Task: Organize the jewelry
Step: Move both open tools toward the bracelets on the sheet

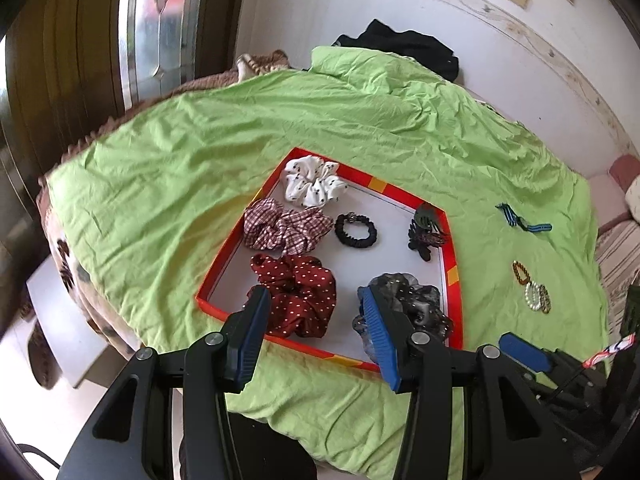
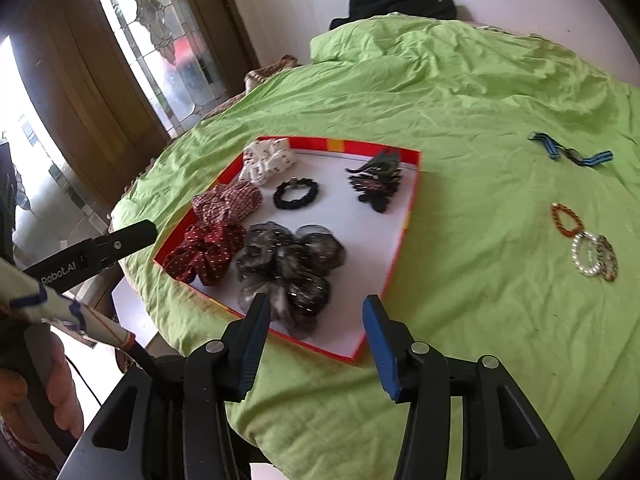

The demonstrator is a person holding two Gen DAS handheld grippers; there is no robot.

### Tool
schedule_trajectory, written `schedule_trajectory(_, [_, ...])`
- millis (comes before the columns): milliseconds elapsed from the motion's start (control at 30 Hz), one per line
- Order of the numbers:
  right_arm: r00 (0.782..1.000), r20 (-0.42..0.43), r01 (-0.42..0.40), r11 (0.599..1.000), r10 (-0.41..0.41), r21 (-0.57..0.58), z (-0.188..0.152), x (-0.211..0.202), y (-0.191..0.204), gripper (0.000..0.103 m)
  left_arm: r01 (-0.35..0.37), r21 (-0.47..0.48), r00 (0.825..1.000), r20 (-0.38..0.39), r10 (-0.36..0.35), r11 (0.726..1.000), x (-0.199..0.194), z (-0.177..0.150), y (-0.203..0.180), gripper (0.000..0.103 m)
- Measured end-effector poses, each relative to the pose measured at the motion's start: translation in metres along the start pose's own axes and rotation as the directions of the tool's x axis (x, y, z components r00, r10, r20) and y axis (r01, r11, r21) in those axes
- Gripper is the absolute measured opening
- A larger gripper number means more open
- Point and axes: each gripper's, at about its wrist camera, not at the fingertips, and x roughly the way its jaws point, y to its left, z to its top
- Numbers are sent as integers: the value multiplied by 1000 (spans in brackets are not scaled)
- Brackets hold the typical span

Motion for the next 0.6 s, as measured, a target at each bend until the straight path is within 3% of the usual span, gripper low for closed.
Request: schedule_trajectory(600, [997, 65, 31, 991, -39, 129, -25, -45, -61, 55, -67, 179, 996, 64, 56, 982, -32, -15, -67, 50])
